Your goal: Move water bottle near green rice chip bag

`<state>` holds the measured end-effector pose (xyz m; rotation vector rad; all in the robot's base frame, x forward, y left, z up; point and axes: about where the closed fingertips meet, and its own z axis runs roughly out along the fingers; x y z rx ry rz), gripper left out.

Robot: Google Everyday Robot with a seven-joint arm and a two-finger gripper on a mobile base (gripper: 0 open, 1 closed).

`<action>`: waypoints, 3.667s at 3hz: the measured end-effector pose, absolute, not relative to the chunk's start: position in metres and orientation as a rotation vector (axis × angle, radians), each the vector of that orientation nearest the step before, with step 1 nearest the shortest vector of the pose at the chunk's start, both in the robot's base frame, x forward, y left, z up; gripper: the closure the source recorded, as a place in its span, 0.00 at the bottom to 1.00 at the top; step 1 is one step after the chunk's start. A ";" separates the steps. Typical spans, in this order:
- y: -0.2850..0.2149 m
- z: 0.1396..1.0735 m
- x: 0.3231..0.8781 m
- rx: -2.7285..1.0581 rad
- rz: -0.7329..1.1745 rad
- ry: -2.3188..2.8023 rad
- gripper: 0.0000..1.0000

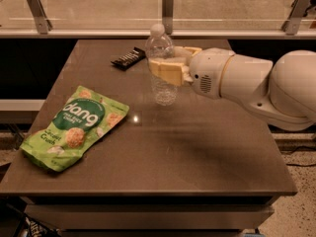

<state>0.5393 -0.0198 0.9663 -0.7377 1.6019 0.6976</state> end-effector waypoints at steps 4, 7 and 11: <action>0.002 0.937 0.493 -0.687 0.750 1.610 1.00; 0.013 0.922 0.500 -0.665 0.848 1.602 0.82; 0.019 0.924 0.498 -0.679 0.850 1.599 0.00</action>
Offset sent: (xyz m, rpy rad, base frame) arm -0.0585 0.0178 -0.0214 0.0195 -0.0015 -0.0259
